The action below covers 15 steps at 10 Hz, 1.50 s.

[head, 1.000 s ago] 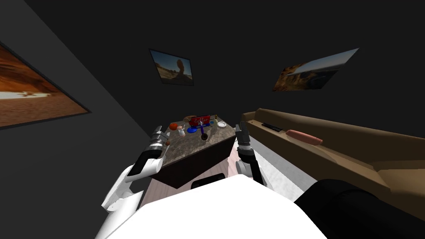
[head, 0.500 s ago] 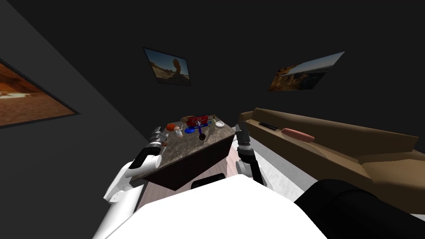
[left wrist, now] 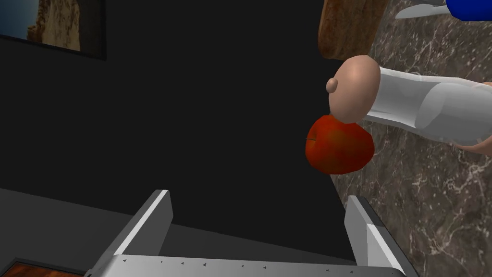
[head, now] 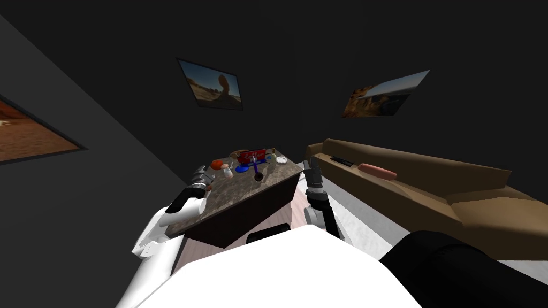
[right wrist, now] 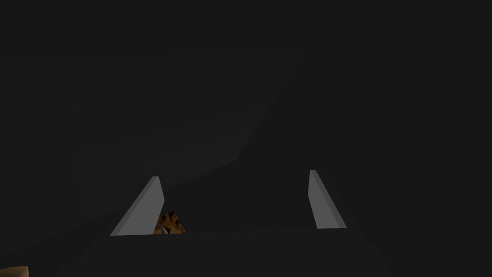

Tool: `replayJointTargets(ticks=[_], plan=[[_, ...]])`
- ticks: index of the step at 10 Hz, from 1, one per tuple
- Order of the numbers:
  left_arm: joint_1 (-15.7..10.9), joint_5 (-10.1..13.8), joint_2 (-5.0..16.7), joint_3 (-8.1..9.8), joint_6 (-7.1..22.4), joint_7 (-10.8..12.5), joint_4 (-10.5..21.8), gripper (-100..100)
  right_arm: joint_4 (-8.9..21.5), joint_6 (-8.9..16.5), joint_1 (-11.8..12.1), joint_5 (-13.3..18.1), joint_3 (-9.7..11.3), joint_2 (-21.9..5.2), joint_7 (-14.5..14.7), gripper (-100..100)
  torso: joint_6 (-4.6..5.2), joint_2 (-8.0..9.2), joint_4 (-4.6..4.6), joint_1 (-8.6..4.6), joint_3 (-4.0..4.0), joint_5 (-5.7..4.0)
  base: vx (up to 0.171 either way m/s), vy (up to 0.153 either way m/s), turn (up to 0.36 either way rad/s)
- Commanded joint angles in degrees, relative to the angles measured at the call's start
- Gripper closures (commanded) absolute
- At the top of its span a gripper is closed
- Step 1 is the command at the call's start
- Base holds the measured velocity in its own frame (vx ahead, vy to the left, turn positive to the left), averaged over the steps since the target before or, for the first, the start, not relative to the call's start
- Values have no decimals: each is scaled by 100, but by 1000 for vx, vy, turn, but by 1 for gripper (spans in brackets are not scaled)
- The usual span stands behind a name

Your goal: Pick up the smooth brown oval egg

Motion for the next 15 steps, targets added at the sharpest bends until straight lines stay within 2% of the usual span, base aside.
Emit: replayJointTargets(ticks=[1,2,3,4,7,9,10,15], plan=[[-134,19,80,116,286,98,155,-100,0,0,0,0,0,0,0,0,0,0,0,0,0,0,-5,-10,-97],[-134,19,80,116,437,98,155,-100,0,0,0,0,0,0,0,0,1,0,0,0,0,0,-4,-5,-49],[-228,27,135,207,596,164,278,-100,0,0,0,0,0,0,0,0,0,0,0,1,0,0,-4,-7,-105],[-228,27,135,207,752,164,278,-100,0,0,0,0,0,0,0,0,1,1,0,2,0,0,-4,-2,-43],[-383,49,253,374,1237,268,525,-100,0,0,0,0,0,0,0,0,-1,1,0,4,1,1,-6,-1,-86],[-383,49,253,374,1418,268,525,-100,0,0,0,0,0,0,0,0,-1,2,0,4,1,1,-3,1,-30],[-445,64,313,451,1654,306,648,-100,0,0,0,0,0,0,0,0,-2,2,0,4,1,1,-5,2,-85],[-543,96,434,591,2333,362,886,-100,0,0,0,0,0,0,0,0,0,2,0,8,1,2,-7,7,-82]])
